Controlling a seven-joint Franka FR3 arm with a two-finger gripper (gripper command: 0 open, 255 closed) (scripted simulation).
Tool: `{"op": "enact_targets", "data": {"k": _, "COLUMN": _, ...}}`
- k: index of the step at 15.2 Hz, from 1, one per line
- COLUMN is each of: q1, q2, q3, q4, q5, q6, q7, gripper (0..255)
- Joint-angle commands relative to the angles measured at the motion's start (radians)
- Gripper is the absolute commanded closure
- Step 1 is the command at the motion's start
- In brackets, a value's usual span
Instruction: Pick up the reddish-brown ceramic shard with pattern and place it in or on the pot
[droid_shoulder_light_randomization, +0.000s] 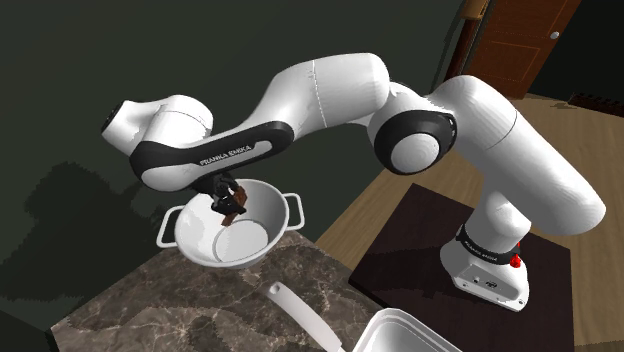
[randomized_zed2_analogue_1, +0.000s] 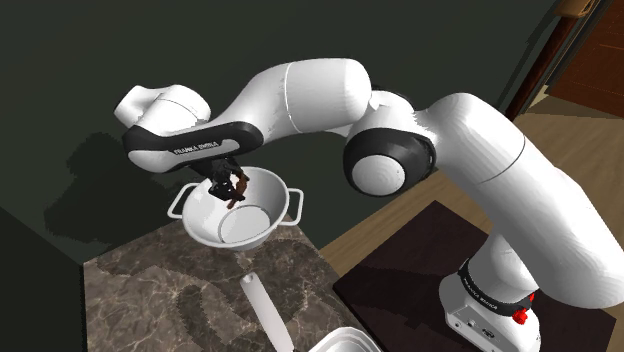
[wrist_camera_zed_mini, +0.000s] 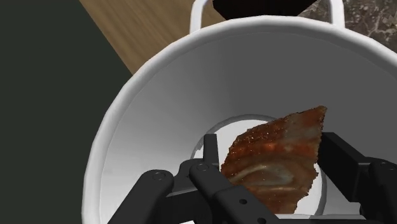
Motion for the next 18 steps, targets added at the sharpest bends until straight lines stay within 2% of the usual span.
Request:
{"op": "enact_targets", "data": {"k": 1, "q1": -0.001, "q2": 0.005, "q3": 0.001, "q4": -0.02, "q5": 0.0, "q6": 0.024, "q7": 0.007, "gripper": 255}}
{"op": "enact_targets", "data": {"k": 10, "q1": -0.002, "q2": 0.01, "q3": 0.002, "q4": -0.033, "q5": 0.0, "q6": 0.042, "q7": 0.011, "gripper": 255}}
{"op": "enact_targets", "data": {"k": 11, "q1": -0.002, "q2": 0.01, "q3": 0.002, "q4": -0.033, "q5": 0.0, "q6": 0.042, "q7": 0.011, "gripper": 0}}
{"op": "enact_targets", "data": {"k": 16, "q1": -0.002, "q2": 0.01, "q3": 0.002, "q4": -0.033, "q5": 0.0, "q6": 0.042, "q7": 0.011, "gripper": 0}}
{"op": "enact_targets", "data": {"k": 17, "q1": 0.008, "q2": 0.054, "q3": -0.002, "q4": 0.073, "q5": 0.001, "q6": -0.02, "q7": -0.001, "gripper": 0}}
{"op": "enact_targets", "data": {"k": 18, "q1": 0.023, "q2": 0.133, "q3": -0.009, "q4": 0.245, "q5": 0.0, "q6": -0.109, "q7": -0.022, "gripper": 0}}
